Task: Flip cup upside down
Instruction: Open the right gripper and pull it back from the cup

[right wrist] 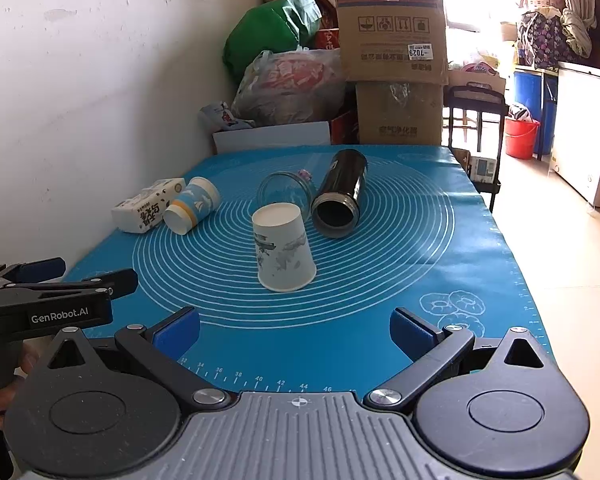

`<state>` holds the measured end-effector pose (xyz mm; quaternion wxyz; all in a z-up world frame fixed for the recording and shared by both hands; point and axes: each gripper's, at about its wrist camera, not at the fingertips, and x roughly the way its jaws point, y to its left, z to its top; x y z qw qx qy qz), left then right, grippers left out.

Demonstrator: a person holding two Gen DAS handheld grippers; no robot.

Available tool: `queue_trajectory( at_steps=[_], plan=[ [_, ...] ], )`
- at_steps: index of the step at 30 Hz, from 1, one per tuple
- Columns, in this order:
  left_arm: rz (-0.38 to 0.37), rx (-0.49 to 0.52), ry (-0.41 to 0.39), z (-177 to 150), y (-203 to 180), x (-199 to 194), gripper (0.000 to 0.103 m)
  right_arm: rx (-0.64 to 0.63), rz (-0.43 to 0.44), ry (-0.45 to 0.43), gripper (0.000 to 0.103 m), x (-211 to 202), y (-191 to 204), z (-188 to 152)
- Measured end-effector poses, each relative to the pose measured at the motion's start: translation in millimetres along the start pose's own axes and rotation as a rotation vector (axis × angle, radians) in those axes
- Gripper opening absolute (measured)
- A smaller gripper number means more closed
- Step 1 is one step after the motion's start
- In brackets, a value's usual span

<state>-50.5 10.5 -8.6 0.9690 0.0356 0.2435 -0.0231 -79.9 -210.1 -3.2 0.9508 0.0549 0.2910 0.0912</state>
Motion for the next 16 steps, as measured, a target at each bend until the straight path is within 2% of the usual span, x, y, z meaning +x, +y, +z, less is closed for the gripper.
queue_trajectory(
  at_steps=[16],
  plan=[
    [-0.001,-0.002,0.013,-1.8,0.1,2.8,0.097,0.005,0.002,0.013,0.103,3.8,-0.2,-0.1]
  ],
)
